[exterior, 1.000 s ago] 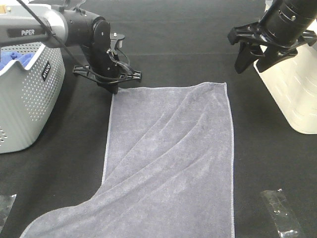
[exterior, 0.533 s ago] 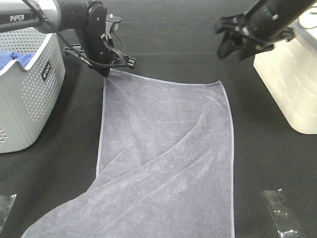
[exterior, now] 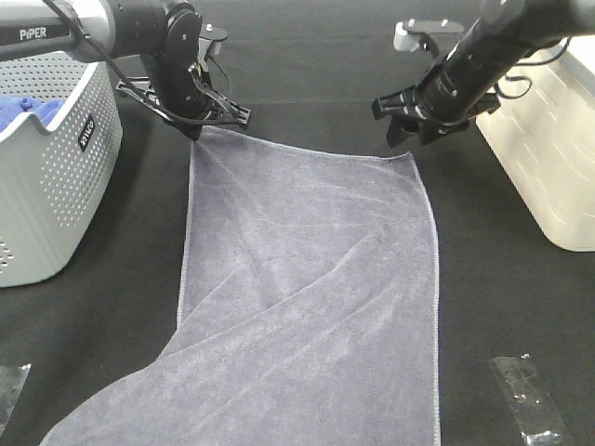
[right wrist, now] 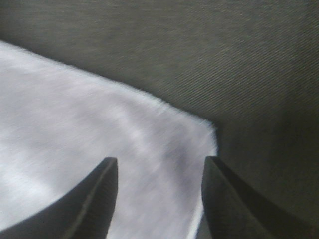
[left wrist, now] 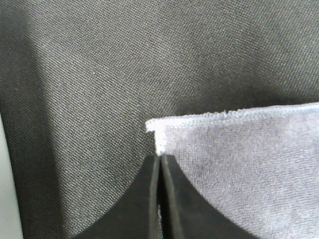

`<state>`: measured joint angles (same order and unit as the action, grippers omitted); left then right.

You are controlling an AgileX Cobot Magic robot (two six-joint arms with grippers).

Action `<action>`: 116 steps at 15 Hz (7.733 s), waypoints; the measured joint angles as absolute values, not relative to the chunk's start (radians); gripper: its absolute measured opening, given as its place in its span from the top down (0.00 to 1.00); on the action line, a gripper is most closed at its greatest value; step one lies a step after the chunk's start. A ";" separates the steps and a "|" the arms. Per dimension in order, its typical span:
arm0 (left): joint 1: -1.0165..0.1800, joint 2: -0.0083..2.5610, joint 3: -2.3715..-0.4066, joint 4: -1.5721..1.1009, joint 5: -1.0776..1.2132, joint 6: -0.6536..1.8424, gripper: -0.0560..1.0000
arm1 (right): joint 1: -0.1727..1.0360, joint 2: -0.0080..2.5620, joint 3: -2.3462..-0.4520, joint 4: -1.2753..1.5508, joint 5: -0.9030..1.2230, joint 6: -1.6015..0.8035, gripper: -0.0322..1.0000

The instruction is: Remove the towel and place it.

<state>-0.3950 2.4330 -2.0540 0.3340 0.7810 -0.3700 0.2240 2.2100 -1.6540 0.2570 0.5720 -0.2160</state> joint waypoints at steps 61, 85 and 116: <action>-0.304 2.291 -2.195 0.440 0.601 -0.430 0.19 | 0.189 2.185 -2.095 -0.006 0.636 0.015 0.24; -0.315 0.953 -0.988 0.161 1.218 -0.192 0.19 | 0.189 0.898 -0.875 0.072 1.219 -0.048 0.24; -0.167 0.101 -0.501 -0.137 1.055 0.145 0.19 | 0.095 0.042 -0.509 0.096 1.077 -0.174 0.24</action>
<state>-0.1670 0.1010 -0.5010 -0.1370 1.0550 0.1450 0.0950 0.0420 -0.5090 0.0960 1.0770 -0.1740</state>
